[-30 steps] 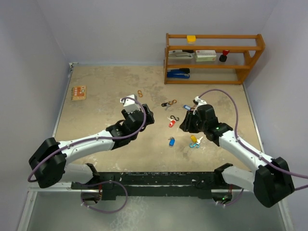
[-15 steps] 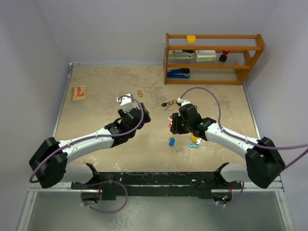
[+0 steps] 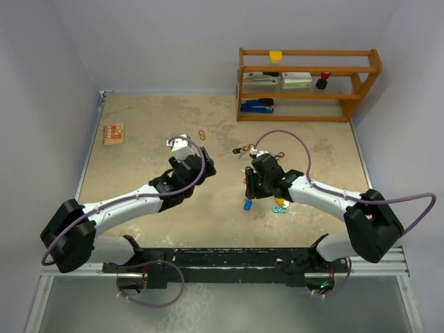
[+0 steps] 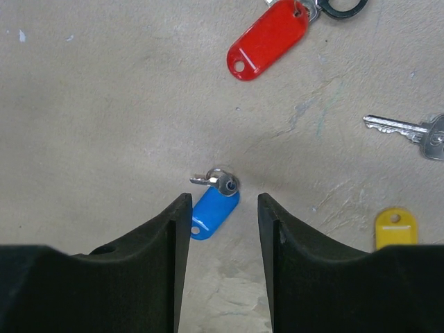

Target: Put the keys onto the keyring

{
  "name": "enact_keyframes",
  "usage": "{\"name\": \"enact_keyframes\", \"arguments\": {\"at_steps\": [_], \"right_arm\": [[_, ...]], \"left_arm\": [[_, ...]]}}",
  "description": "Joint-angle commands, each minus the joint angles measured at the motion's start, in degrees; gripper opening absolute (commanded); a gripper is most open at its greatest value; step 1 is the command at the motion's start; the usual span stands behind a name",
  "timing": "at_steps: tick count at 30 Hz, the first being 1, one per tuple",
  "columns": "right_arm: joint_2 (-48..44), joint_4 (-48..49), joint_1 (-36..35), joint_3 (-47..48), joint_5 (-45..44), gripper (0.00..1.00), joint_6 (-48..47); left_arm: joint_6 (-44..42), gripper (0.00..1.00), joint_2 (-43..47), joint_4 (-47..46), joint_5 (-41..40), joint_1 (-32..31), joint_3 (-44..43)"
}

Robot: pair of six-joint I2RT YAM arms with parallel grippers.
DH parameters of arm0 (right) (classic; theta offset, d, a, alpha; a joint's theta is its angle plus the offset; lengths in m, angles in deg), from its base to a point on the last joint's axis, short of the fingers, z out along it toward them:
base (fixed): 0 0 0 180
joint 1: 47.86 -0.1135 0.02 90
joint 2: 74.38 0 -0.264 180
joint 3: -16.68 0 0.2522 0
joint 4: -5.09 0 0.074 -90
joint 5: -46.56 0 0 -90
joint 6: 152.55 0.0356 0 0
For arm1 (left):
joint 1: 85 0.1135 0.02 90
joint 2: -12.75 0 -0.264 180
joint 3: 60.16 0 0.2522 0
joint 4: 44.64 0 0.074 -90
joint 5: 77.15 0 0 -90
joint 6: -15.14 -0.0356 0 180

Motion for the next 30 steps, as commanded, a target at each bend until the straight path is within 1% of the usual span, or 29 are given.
{"name": "enact_keyframes", "arguments": {"at_steps": [1,5,9,12,15,17,18,30], "right_arm": [[-0.2,-1.7,-1.6,2.1,-1.2,0.46,-0.9],[-0.2,-3.6,-3.1,1.8,-2.1,0.46,0.4],[-1.7,-3.6,-5.2,0.0,-3.5,0.46,2.5],[-1.4,-5.0,-6.4,0.0,-5.0,0.51,4.4],[-0.7,-5.7,-7.5,-0.1,-6.5,0.52,7.6],[-0.4,-5.9,-8.0,-0.5,-7.6,0.57,9.5],[-0.2,-5.9,-8.2,-0.6,-7.7,0.57,10.1],[2.1,-4.0,-9.7,-1.2,-7.9,0.58,15.0]], "left_arm": [[0.4,0.72,1.7,-1.8,0.4,0.5,-0.1],[0.3,0.72,1.6,-0.8,0.6,0.6,-0.9],[0.3,0.72,1.8,-2.0,0.5,0.6,-0.1],[0.3,0.72,1.4,-2.0,1.2,0.6,-0.4],[0.3,0.72,1.2,-2.1,1.4,0.6,-0.4],[0.2,0.72,1.4,-2.1,1.4,0.6,-0.4],[0.2,0.72,1.5,-2.0,1.4,0.7,-0.3],[0.3,0.72,3.7,-2.1,1.6,1.2,1.3]]}}
